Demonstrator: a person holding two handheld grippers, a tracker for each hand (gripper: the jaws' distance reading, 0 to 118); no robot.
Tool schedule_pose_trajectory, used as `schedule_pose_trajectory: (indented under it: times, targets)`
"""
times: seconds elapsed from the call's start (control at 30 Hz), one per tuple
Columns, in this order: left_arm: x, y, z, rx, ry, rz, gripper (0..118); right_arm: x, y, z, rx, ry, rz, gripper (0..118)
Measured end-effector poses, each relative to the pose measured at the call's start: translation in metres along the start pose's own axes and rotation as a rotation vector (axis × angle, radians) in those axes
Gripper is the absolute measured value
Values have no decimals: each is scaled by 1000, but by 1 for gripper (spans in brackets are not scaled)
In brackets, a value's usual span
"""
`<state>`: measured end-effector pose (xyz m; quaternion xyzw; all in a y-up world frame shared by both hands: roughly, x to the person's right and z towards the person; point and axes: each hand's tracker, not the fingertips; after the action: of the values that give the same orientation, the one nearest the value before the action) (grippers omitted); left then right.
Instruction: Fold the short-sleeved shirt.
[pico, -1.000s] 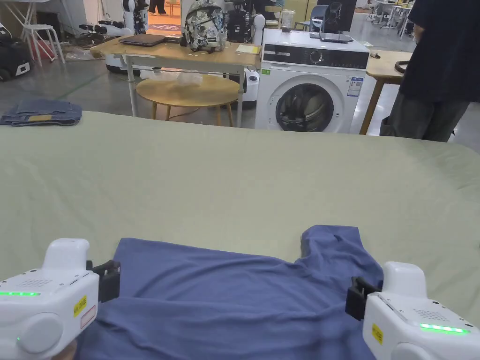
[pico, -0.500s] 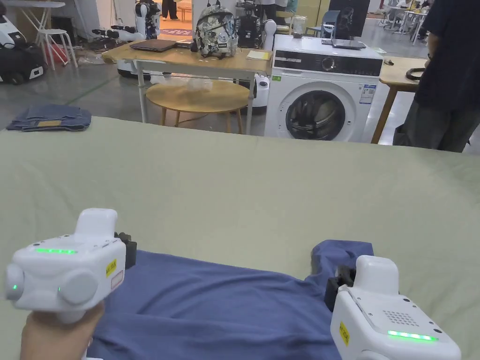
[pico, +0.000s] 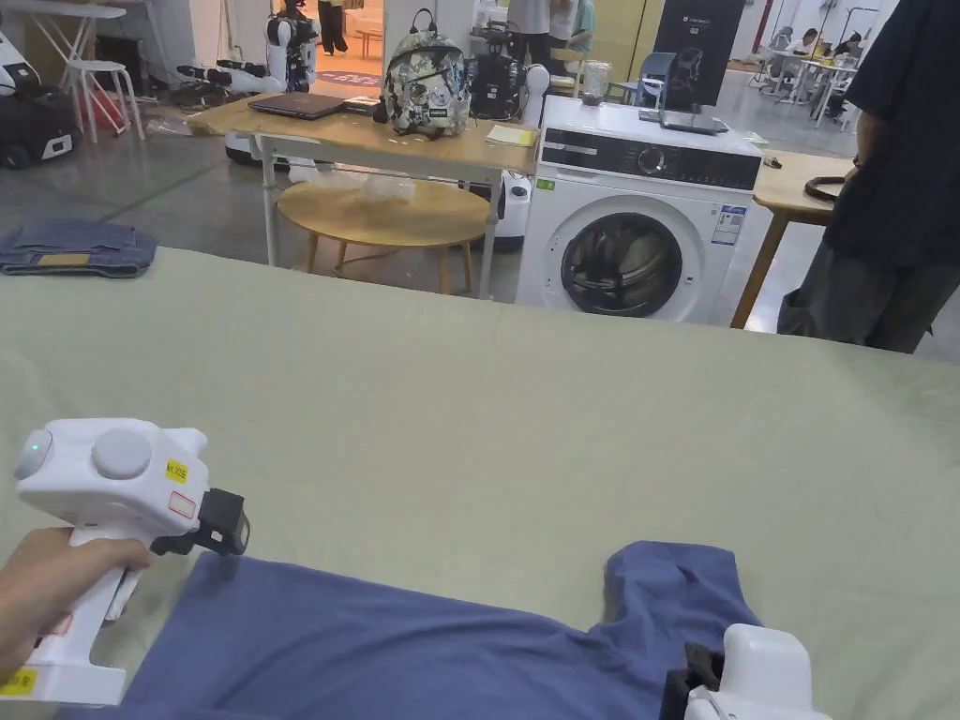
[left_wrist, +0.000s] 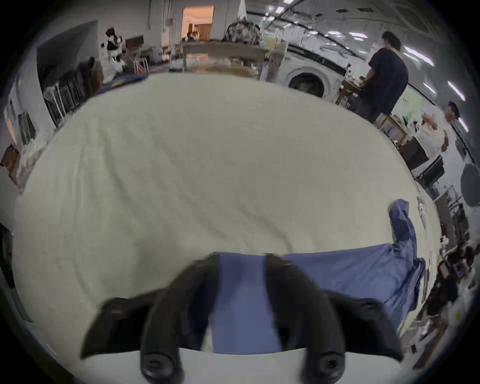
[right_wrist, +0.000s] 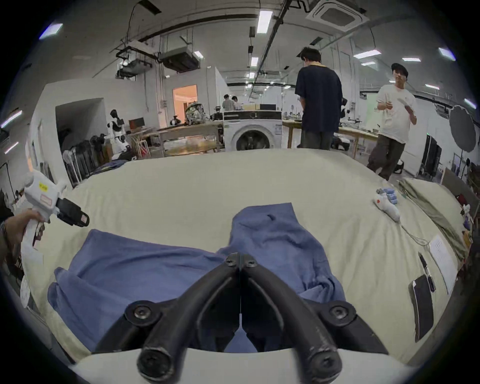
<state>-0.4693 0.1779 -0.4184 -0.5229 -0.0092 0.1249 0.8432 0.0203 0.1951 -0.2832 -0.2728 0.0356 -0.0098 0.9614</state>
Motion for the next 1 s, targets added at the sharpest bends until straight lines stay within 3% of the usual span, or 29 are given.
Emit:
schedule_pose_trajectory:
  times: [0.1,0.27,0.4,0.5,0.57,0.93,1.0]
  targets:
    - [3,1,-14,-60,38,2,70,6,-1,-6,-25,-6,-7,0]
    - [13,-11,-33,-132,137,-76,67,13,-10,-17,-55,-22,-6,0]
    - [23,-19,-29,-70,192,-116,48,14,-12,-16,-80,-23,-11,0]
    - [24,-19,-25,-37,185,-116,13,14,-15,-17,-96,-27,-11,0]
    - [18,-13,-28,-34,165,-113,0,14,-17,-18,-105,-24,-13,0]
    - [13,-19,5,103,84,-93,0,44,-6,-31,-126,-54,-21,0]
    - [13,-21,12,119,68,-89,0,58,9,-44,-163,-83,-20,9]
